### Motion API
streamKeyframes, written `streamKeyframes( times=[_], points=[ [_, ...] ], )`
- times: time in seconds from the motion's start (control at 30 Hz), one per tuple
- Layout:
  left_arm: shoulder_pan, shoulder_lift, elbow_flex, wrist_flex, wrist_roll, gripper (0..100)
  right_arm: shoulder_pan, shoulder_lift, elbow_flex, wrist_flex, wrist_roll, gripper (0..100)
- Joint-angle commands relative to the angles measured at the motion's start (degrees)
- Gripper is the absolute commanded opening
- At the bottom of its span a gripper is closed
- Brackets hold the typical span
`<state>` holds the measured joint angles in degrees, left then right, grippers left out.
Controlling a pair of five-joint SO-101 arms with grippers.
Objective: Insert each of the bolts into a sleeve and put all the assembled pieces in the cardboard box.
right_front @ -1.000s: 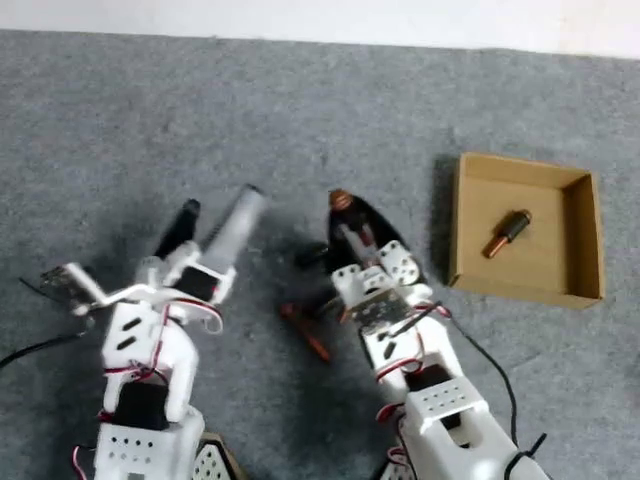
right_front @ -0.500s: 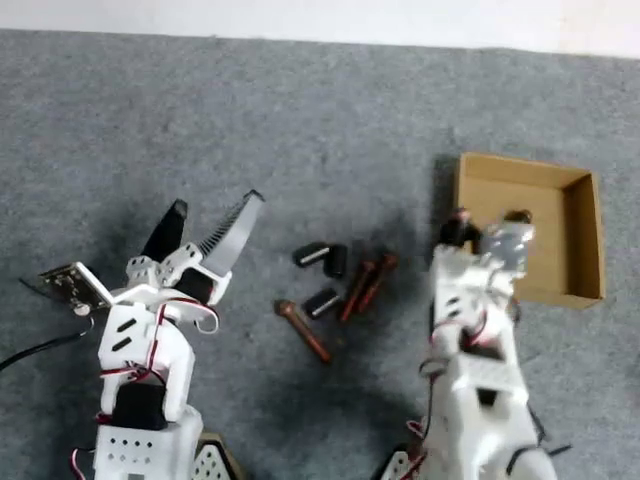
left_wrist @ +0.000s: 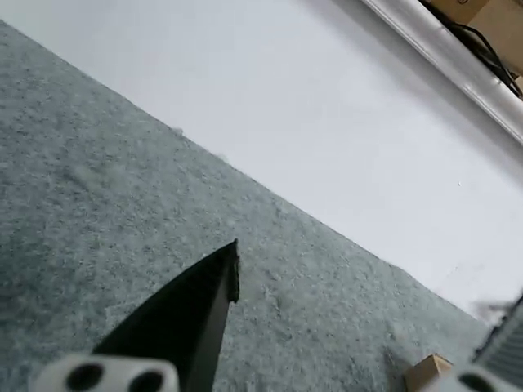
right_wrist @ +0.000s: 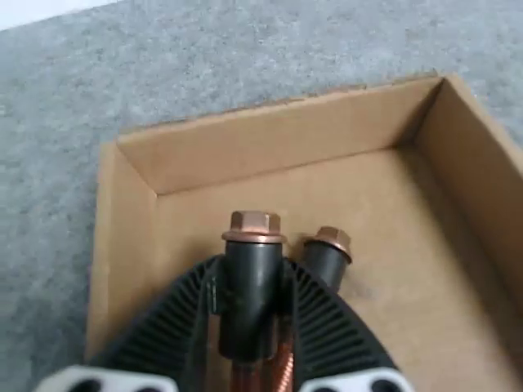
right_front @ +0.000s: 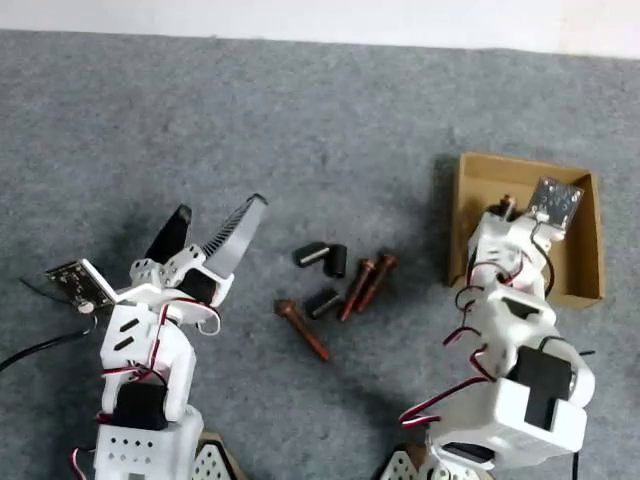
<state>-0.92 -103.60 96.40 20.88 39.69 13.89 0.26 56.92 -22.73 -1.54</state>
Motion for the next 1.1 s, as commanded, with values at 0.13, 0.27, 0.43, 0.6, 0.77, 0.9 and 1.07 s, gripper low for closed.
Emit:
streamKeyframes(
  times=[0.13, 0.27, 0.43, 0.6, 0.77, 0.9, 1.07],
  points=[
    [1.27, -0.22, 0.75, 0.09, -0.35, 46, -2.15, -3.91, -3.91, 7.08, -0.18, 20.2],
    [1.27, -0.22, 0.75, 0.09, -0.35, 46, -1.89, -13.32, 0.04, 7.96, -0.44, 22.0],
    [1.27, -0.13, 0.75, 0.18, -2.64, 46, -8.66, -32.22, 16.84, 4.00, 0.26, 22.0],
    [1.27, -0.13, 0.75, 1.14, -3.08, 46, -16.13, -54.29, 33.36, 4.18, 7.38, 22.0],
    [1.27, -0.13, 0.75, 1.32, -3.16, 46, -19.03, -77.05, 44.79, 17.89, 8.53, 22.0],
    [1.27, -0.13, 0.75, 1.41, -3.16, 46, -26.68, -94.90, 43.74, 41.54, 8.79, 22.0],
    [1.27, -0.13, 0.75, 1.41, -3.16, 46, -38.20, -105.71, 42.59, 59.47, 8.70, 22.0]
  ],
)
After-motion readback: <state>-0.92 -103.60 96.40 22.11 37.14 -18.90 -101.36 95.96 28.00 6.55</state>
